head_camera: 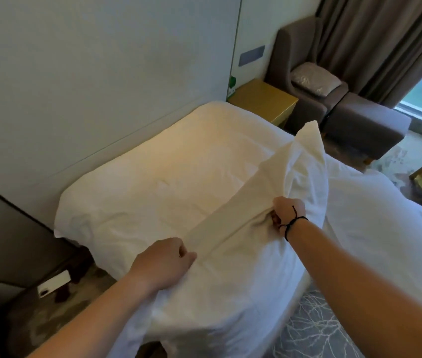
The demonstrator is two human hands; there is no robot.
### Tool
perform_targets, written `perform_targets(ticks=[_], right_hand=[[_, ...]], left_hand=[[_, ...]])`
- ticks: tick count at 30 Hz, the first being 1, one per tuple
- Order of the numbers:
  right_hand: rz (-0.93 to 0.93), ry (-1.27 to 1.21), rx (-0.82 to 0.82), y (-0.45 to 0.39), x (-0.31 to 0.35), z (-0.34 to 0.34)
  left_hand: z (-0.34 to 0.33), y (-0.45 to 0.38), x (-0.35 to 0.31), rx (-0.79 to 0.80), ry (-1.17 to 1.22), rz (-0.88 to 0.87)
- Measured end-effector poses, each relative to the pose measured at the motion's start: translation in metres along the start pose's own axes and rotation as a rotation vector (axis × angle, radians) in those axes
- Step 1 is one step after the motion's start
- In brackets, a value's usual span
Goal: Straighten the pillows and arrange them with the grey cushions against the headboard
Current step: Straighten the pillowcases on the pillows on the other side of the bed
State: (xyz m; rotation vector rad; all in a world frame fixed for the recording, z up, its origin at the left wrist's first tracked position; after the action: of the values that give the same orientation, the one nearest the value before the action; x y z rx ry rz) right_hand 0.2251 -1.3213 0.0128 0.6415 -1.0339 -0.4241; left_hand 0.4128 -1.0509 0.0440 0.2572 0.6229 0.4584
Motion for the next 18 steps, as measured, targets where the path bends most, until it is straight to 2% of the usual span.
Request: perform_targets(ticks=[3, 5, 7, 9, 11, 12, 13, 15, 18], right_hand=[[0.078, 0.108, -0.057, -0.005, -0.003, 0.008], [0.229, 0.363, -0.164, 0.002, 0.001, 0.003], [0.456, 0.645, -0.306, 0.015, 0.004, -0.007], [0.833, 0.895, -0.393, 0.032, 0.010, -0.025], [1.158, 1.143, -0.280, 0.043, 0.005, -0.049], [1.228, 1.264, -0.182, 0.045, 0.001, -0.060], [1.223, 1.372, -0.078, 0.043, -0.004, -0.070], [1.074, 1.512, 0.075, 0.039, -0.011, -0.085], [0.982, 1.619, 0.135, 0.040, -0.014, -0.099]], left_hand=[[-0.016, 0.030, 0.003, -0.057, 0.080, 0.042], [-0.019, 0.040, 0.005, -0.039, 0.100, 0.055], [-0.014, 0.047, 0.010, -0.018, 0.127, 0.071], [-0.006, 0.055, 0.018, 0.015, 0.129, 0.098], [-0.001, 0.064, 0.029, 0.049, 0.104, 0.119], [-0.001, 0.069, 0.037, 0.054, 0.094, 0.133], [-0.003, 0.074, 0.046, 0.054, 0.095, 0.149], [-0.009, 0.083, 0.059, 0.051, 0.106, 0.189], [-0.020, 0.101, 0.075, 0.040, 0.145, 0.255]])
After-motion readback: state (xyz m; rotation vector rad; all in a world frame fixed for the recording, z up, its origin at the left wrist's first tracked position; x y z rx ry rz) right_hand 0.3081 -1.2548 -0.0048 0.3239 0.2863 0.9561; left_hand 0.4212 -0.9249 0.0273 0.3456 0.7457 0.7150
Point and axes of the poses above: each hand's wrist, its own y-axis away from the middle knuckle, its own z-axis out of the back of the hand, x = y × z, the point moved 4 cm from there along -y, towards the middle knuckle, and after that the axes turned 9 degrees about -z, right-handed, at the moved point
